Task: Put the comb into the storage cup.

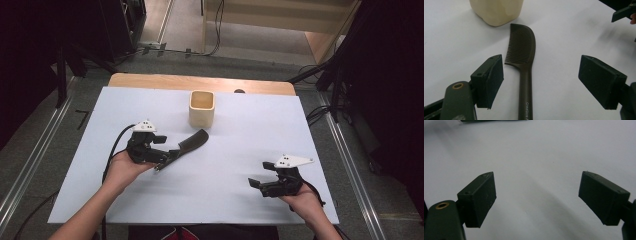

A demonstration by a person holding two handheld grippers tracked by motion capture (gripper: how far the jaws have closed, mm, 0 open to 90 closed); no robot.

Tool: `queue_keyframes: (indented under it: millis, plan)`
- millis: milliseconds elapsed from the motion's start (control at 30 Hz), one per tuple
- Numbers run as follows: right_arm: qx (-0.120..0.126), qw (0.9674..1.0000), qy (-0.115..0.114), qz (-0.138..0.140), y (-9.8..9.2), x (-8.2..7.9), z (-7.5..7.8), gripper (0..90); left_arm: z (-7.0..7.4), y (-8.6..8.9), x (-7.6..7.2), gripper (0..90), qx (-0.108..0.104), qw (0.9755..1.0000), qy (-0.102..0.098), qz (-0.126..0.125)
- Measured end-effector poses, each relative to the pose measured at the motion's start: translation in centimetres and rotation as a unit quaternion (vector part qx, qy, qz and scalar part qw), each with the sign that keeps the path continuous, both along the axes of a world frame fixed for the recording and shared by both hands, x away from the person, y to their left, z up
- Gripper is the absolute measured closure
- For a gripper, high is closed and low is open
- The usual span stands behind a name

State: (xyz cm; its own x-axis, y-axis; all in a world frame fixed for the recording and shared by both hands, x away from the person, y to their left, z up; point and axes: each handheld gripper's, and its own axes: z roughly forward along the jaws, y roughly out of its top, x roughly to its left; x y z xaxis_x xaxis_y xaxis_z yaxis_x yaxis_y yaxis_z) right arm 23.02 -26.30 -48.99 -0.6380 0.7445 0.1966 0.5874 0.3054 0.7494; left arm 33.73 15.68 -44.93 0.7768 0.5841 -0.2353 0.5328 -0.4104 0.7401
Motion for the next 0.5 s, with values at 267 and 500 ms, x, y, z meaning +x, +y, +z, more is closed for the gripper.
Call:
queue_keyframes:
  millis: [267, 500]
  plan:
    - [0.000, 1.0000, 0.000, 0.001, 0.04, -0.01, -0.01, 12.8, -0.46, 0.02, -0.10, 22.7, 0.006, 1.0000, -0.003, 0.005]
    - [0.000, 1.0000, 0.000, 0.001, 0.02, 0.00, -0.01, 12.9, -0.70, 0.06, -0.22, 22.7, 0.009, 0.9999, -0.004, 0.005]
